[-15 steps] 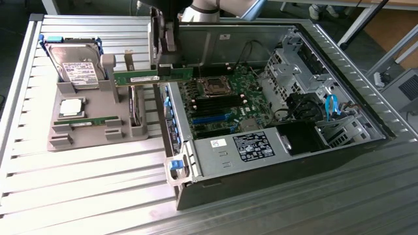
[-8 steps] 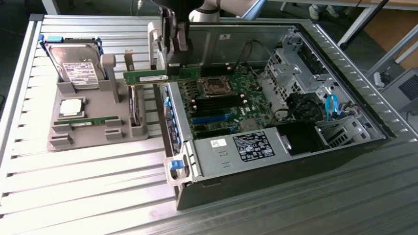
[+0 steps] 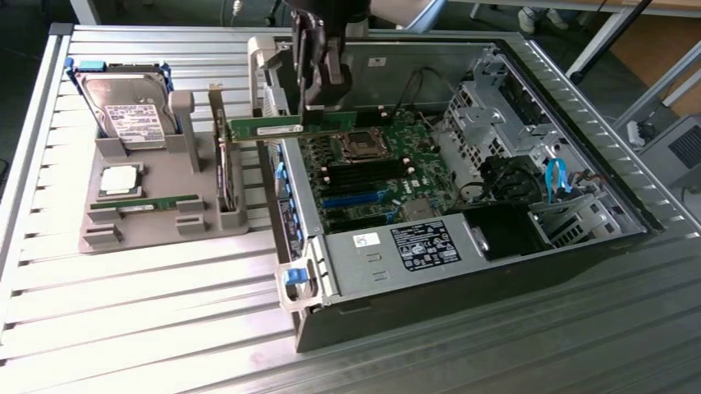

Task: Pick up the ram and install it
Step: 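Pick up the ram and move it above insertion slot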

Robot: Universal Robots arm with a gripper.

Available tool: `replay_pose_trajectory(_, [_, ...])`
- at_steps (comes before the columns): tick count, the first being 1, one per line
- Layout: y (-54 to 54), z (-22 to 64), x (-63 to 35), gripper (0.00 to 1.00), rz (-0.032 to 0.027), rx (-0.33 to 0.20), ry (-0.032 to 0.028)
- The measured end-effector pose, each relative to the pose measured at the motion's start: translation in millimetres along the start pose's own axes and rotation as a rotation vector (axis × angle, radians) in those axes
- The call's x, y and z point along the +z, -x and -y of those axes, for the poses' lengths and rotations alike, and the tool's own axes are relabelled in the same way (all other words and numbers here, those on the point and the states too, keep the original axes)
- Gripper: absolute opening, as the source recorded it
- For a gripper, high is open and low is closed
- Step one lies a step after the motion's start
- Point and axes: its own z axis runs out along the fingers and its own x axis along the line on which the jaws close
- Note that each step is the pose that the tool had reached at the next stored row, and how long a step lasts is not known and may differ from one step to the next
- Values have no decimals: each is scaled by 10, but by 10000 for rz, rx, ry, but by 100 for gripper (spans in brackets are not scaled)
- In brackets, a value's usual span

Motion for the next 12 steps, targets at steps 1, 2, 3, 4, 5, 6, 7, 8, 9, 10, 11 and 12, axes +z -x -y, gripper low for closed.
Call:
replay_pose_trajectory(1, [0,23,0,11,0,0,0])
replay_pose_trajectory(2, [0,45,0,11,0,0,0])
replay_pose_trajectory(3, [0,68,0,11,0,0,0])
replay_pose_trajectory(4, [0,89,0,11,0,0,0])
replay_pose_trajectory(5, [0,111,-1,11,0,0,0])
replay_pose_trajectory(6, [0,139,-1,11,-1,0,0])
replay_pose_trajectory(7, [0,165,-1,11,0,0,0])
replay_pose_trajectory(8, [0,193,-1,11,0,0,0])
replay_pose_trajectory(9, [0,226,-2,11,0,0,0])
replay_pose_trajectory(10, [0,246,-1,11,1,0,-1])
replay_pose_trajectory(11, [-1,264,-2,11,-1,0,0])
replay_pose_trajectory(12, [0,288,-2,11,0,0,0])
